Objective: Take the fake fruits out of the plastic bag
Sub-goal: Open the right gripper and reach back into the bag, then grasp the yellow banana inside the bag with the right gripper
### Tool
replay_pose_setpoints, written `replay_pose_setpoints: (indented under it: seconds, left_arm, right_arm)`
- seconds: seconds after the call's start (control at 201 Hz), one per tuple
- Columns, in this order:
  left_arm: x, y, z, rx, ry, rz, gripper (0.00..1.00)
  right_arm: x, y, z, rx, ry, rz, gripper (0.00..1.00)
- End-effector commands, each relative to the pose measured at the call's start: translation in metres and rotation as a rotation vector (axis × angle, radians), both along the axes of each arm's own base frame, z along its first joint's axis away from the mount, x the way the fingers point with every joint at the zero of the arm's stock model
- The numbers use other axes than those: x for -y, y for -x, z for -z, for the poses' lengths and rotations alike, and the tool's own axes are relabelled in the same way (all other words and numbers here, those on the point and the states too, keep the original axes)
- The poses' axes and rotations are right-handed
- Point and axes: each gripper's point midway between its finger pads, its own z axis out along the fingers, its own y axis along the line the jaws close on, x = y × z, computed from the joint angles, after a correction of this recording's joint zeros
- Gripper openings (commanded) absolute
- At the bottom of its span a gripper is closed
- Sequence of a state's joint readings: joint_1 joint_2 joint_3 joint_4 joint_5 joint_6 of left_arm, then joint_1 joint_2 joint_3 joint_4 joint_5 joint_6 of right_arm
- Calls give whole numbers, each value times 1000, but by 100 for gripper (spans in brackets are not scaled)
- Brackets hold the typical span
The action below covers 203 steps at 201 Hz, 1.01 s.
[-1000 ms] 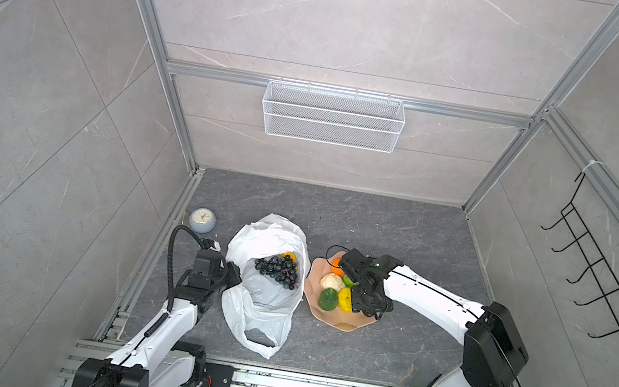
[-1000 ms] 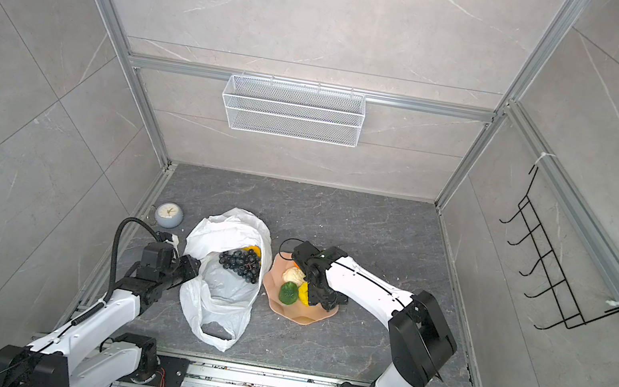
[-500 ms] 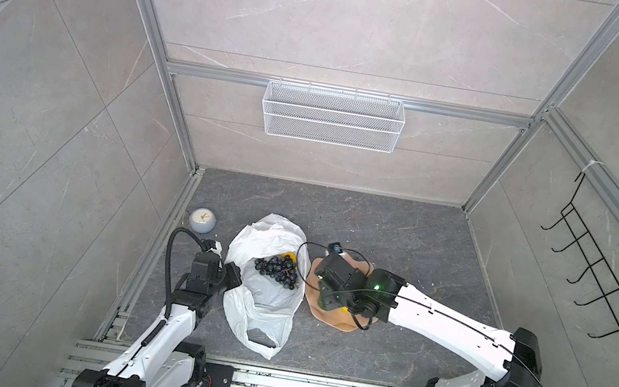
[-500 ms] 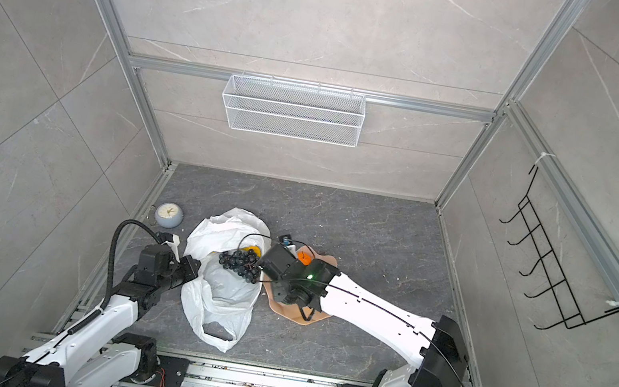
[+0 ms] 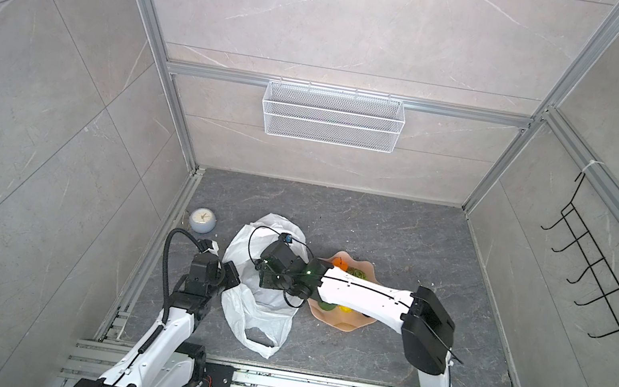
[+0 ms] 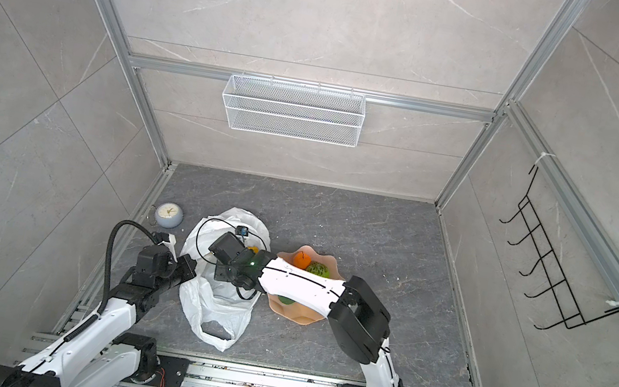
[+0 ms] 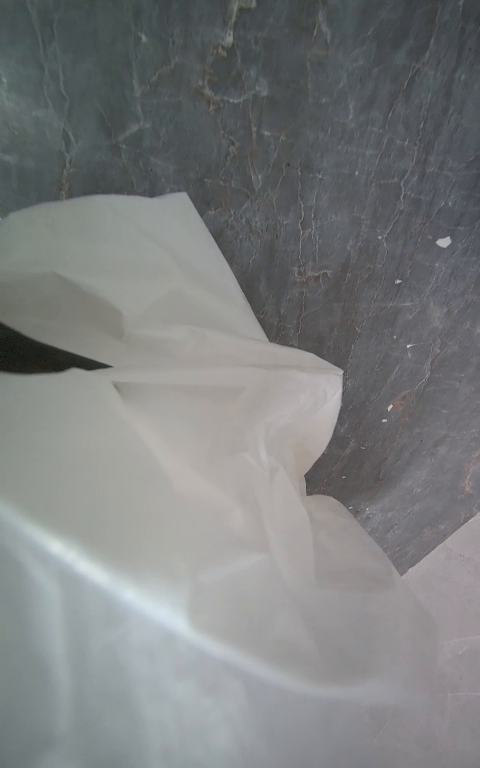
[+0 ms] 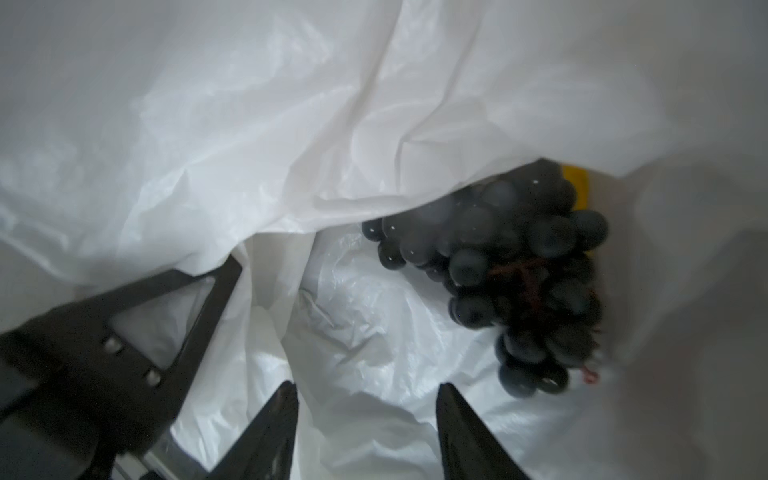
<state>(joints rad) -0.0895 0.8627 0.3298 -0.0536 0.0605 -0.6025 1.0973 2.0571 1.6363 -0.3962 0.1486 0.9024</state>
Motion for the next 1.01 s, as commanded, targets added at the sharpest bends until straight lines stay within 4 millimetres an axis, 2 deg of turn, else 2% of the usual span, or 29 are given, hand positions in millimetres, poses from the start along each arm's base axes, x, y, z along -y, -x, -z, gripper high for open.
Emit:
replay_pose_setpoints:
  seconds: [0.0, 0.244, 0.478, 0.727, 0.797, 0.921, 1.006]
  left_arm:
    - [-10, -1, -2, -4, -25, -52, 8]
    - [-11, -2, 2, -20, -27, -55, 11]
    - [-5, -5, 1, -12, -13, -22, 12]
    - [-1, -7, 4, -27, -5, -8, 14]
    - [-1, -8, 6, -37, -3, -5, 14]
    - [0, -8, 6, -39, -1, 0, 14]
    - [-1, -7, 5, -32, -2, -4, 14]
  right_arm:
    - [-27, -14, -1, -54, -147, 125, 56]
    - [-53, -34, 26, -104, -215, 218, 58]
    - [-61, -60, 47, -130, -248, 280, 57]
    - [-70, -75, 40, -102, -292, 292, 61]
    - [-74, -78, 43, -113, -301, 295, 62]
    - [-74, -81, 50, -135, -293, 317, 61]
    - [-75, -83, 53, -137, -280, 327, 56]
